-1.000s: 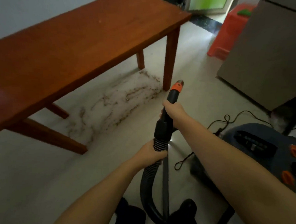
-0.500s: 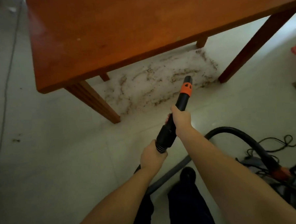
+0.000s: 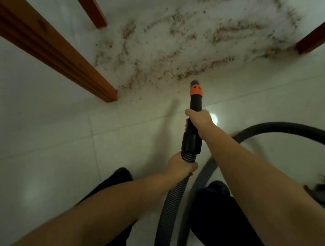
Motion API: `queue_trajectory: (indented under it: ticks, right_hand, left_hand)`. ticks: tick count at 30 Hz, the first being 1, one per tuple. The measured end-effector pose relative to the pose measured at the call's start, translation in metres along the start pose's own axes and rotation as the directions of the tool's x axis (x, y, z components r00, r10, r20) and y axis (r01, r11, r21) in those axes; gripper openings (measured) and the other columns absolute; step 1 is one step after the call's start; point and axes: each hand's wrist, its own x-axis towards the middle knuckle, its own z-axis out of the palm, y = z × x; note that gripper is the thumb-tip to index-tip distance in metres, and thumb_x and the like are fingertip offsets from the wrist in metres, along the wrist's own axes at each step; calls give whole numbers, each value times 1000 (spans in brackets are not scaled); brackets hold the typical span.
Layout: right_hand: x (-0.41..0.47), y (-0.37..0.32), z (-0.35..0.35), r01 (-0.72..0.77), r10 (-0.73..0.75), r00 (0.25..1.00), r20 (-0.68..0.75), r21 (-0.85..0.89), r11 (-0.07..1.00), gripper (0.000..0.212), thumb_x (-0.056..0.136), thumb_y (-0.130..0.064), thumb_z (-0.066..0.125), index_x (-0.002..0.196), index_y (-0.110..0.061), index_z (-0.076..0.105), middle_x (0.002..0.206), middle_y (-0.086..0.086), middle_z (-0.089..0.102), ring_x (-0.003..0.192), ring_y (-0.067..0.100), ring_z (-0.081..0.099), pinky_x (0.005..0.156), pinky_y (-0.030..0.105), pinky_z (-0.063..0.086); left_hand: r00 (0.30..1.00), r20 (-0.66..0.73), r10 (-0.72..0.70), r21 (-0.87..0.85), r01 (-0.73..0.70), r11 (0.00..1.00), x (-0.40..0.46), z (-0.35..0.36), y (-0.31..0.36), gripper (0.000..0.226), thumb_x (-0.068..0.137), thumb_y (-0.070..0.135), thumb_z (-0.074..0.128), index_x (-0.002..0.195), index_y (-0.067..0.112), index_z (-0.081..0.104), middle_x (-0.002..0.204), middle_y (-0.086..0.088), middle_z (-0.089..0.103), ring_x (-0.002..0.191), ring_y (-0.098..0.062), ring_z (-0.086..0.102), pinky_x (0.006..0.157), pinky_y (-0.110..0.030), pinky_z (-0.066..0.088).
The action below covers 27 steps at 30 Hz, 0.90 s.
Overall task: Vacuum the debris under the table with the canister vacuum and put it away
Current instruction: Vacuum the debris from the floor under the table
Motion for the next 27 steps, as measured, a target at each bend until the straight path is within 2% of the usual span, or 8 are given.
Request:
queue_trajectory:
  ticks: [4, 6, 9, 13, 16, 18, 21, 27]
  right_hand:
    - [74, 68, 13, -43, 43, 999, -23, -2, 999, 31, 83, -14, 63, 111, -2, 52, 67, 8, 55, 53, 21, 54, 57, 32, 53]
    - [103, 86, 15, -47, 47, 999, -16, -6, 999, 31, 83, -14, 62, 110, -1, 53, 66, 8, 55, 53, 22, 54, 60, 34, 53]
    - [129, 104, 21, 21, -21, 1000, 0, -63, 998, 26, 84, -14, 60, 106, -2, 52, 65, 8, 54, 51, 20, 53, 52, 27, 51]
    - [133, 113, 20, 92, -89, 995, 36, -89, 992, 20, 84, -11, 58, 101, -4, 50, 62, 8, 53, 48, 19, 52, 46, 25, 50]
    - [131, 110, 17, 118, -115, 993, 37, -75, 990, 27, 84, -12, 58, 108, -3, 49, 63, 8, 53, 48, 19, 53, 46, 26, 51]
    - [126, 110, 17, 143, -140, 988, 65, -56, 988, 33, 87, -16, 60, 115, -6, 46, 65, 9, 54, 50, 19, 55, 48, 27, 52]
    - [117, 114, 17, 149, -145, 984, 104, -31, 988, 32, 90, -22, 61, 114, -9, 45, 65, 8, 55, 49, 17, 56, 46, 25, 52]
    - [130, 100, 3, 186, -182, 978, -101, 28, 982, 26, 88, -14, 56, 110, -7, 46, 68, 10, 54, 51, 20, 54, 51, 30, 51]
  left_hand:
    - [991, 116, -66, -21, 69, 997, 64, 7, -54, 16, 81, 6, 64, 74, 13, 52, 67, -3, 60, 57, -14, 60, 59, -25, 55]
    - [982, 167, -85, -70, 98, 993, 91, 13, -71, 15, 83, 7, 63, 75, 13, 52, 68, -3, 60, 58, -13, 60, 63, -26, 55]
    - [976, 198, -94, -155, 126, 980, 120, 20, -94, 14, 85, 10, 65, 80, 13, 53, 70, -4, 60, 61, -16, 60, 73, -32, 56]
    - [975, 212, -68, -284, 128, 950, 130, 28, -103, 12, 88, 13, 66, 87, 10, 55, 69, -6, 58, 55, -15, 57, 58, -26, 54]
    - [975, 204, -84, -296, 143, 944, 127, 28, -98, 9, 88, 13, 64, 88, 10, 55, 66, -6, 58, 52, -16, 56, 53, -26, 52]
    - [972, 207, -111, -294, 170, 940, 122, 22, -95, 9, 88, 12, 63, 90, 9, 54, 65, -7, 58, 50, -18, 56, 52, -28, 51]
    - [955, 261, -143, -244, 208, 947, 115, 14, -96, 12, 86, 12, 65, 92, 9, 55, 63, -7, 58, 49, -19, 56, 57, -31, 53]
    - [957, 279, -78, -148, 123, 981, 138, 16, -74, 19, 86, 12, 64, 101, 5, 52, 66, -7, 57, 51, -18, 55, 58, -32, 52]
